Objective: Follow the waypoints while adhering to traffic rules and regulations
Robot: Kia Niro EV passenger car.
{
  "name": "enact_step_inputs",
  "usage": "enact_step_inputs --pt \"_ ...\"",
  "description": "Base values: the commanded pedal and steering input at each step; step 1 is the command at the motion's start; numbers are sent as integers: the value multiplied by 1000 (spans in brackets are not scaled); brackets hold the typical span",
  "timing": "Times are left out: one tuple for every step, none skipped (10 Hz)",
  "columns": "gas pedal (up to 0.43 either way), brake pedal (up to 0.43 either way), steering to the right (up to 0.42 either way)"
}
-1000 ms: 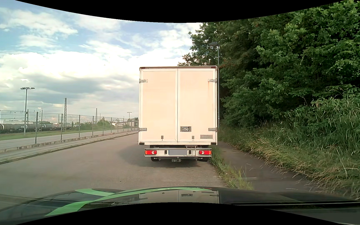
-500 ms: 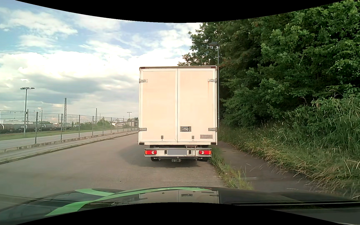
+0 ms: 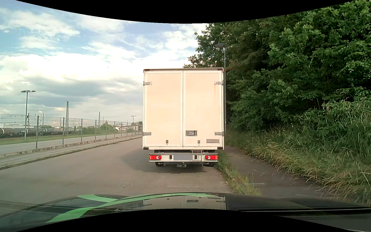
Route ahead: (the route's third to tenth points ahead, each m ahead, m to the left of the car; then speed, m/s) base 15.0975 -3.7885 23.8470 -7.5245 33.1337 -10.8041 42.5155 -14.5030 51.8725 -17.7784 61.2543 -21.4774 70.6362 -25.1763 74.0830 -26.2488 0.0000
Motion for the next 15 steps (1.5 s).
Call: enact_step_inputs --pt "0 195 -156" --pt "0 220 -157" --pt "0 213 -158" --pt "0 159 -158" --pt "0 140 -159" --pt "0 146 -160" --pt "0 152 -161" --pt "0 159 -161" --pt "0 159 -162" --pt "0 159 -162" --pt "0 159 -162" --pt "0 159 -164" --pt "0 159 -166" --pt "0 159 -171" --pt "0 159 -172"
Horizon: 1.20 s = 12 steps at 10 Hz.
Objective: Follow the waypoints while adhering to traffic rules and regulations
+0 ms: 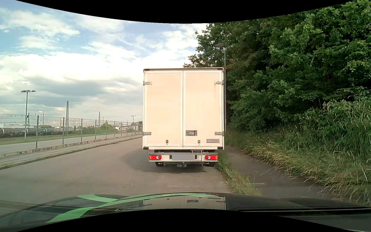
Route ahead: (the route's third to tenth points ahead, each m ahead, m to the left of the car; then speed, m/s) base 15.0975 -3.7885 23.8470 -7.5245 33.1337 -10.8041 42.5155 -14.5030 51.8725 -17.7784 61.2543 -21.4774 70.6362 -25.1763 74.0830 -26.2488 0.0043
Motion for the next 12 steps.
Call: enact_step_inputs --pt "0 159 -173" --pt "0 159 -173" --pt "0 159 -173" --pt "0 159 -173" --pt "0 165 -173" --pt "0 165 -173" --pt "0 171 -173" --pt "0 171 -173" --pt "0 177 -172" --pt "0 177 -169" --pt "0 177 -168" --pt "0 177 -167"
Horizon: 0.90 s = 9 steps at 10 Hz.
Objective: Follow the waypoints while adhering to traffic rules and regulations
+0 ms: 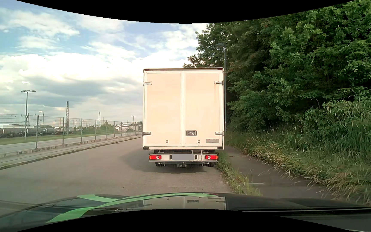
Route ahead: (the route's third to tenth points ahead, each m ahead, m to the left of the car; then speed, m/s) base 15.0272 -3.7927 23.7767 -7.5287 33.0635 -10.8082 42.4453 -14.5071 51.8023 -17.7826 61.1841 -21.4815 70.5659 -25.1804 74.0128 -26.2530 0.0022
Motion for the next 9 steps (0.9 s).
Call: enact_step_inputs --pt "0 177 -167" --pt "0 177 -167" --pt "0 177 -167" --pt "0 177 -167" --pt "0 177 -167" --pt "0 177 -167" --pt "0 177 -167" --pt "0 165 -167" --pt "0 140 -167"
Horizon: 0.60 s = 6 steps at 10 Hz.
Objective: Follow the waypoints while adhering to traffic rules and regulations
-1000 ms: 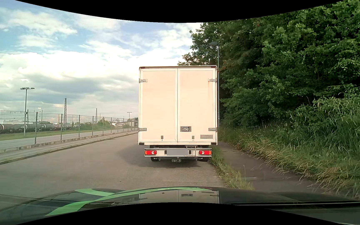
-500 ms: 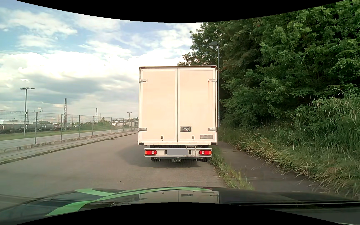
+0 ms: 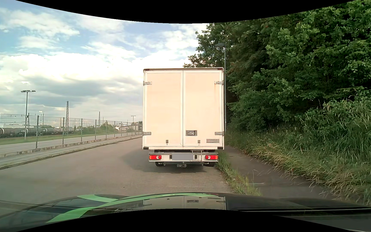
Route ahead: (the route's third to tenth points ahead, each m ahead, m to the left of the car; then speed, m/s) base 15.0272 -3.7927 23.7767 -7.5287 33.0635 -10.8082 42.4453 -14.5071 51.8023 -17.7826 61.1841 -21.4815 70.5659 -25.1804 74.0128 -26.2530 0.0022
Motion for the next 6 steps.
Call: enact_step_inputs --pt "0 122 -167" --pt "0 116 -167" --pt "0 116 -167" --pt "0 110 -167" --pt "0 104 -167" --pt "0 98 -167"
